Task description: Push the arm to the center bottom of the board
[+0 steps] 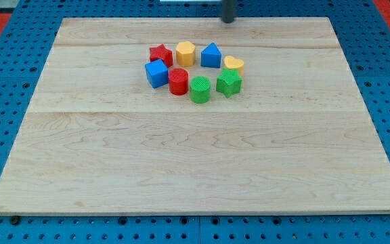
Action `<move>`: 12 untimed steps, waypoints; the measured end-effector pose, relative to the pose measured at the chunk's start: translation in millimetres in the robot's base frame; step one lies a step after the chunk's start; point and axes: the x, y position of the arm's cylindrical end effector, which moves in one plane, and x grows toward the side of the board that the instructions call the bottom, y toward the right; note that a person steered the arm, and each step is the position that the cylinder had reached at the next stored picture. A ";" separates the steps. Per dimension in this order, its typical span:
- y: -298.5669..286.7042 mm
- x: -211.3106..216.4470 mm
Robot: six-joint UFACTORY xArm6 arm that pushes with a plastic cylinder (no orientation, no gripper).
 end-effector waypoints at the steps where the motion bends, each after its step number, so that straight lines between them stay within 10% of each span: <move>1: 99.4 57.3; 5: -48.5 361.6; 12: -31.7 406.4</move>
